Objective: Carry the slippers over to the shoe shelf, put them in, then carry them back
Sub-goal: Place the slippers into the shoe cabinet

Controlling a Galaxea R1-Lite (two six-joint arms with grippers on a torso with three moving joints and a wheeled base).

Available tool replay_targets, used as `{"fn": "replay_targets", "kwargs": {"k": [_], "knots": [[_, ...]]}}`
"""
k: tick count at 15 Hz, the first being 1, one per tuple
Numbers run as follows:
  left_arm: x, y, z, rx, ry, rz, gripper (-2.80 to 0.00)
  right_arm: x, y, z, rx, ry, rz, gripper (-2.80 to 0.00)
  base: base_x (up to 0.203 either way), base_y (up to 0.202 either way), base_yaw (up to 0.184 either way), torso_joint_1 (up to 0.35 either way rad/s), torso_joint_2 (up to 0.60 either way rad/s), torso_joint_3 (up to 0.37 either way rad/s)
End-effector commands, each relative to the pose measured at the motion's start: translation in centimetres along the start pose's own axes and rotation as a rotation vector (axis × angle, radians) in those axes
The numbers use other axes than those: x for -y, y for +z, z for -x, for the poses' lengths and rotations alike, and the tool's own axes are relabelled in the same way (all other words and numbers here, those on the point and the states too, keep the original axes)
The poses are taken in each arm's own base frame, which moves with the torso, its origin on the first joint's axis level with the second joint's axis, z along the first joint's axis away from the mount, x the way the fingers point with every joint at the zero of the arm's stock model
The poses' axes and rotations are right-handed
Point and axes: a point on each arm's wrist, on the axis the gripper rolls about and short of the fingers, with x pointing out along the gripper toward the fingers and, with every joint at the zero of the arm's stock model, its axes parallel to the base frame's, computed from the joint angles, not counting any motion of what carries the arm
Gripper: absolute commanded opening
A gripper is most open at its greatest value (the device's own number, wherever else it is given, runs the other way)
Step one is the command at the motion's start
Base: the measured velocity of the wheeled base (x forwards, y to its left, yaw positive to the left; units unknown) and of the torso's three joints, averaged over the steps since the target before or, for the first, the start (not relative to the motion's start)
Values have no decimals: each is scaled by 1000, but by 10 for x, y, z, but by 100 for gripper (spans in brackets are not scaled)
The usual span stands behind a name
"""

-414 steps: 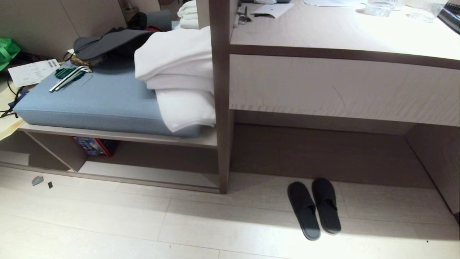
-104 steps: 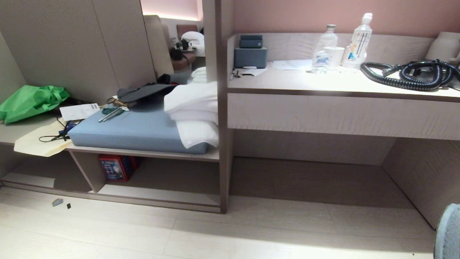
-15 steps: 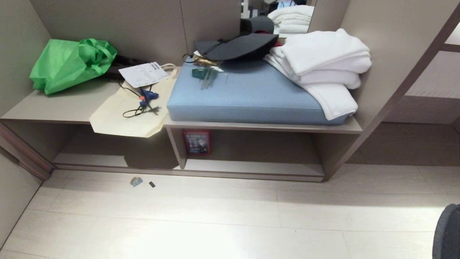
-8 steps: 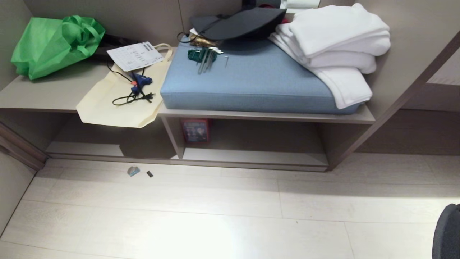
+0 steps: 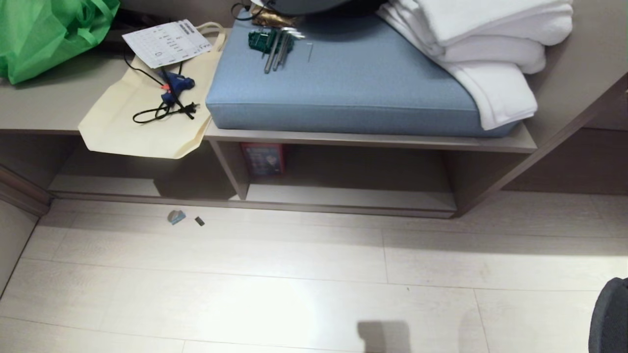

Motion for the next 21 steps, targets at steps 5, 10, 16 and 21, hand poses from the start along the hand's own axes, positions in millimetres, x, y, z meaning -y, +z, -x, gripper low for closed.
{"fn": "replay_targets", "kwargs": {"k": [5, 10, 16, 21], "knots": [[0, 0, 0, -1, 0, 0, -280, 0, 0, 0, -2, 1, 0, -280, 0, 0, 0, 5, 2, -195], [0, 0, 0, -1, 0, 0, -280, 0, 0, 0, -2, 1, 0, -280, 0, 0, 0, 2, 2, -198], [0, 0, 0, -1, 0, 1, -280, 0, 0, 0, 0, 1, 0, -280, 0, 0, 0, 2, 2, -196], [0, 0, 0, -1, 0, 2, -280, 0, 0, 0, 0, -2, 0, -280, 0, 0, 0, 4, 3, -194]]}}
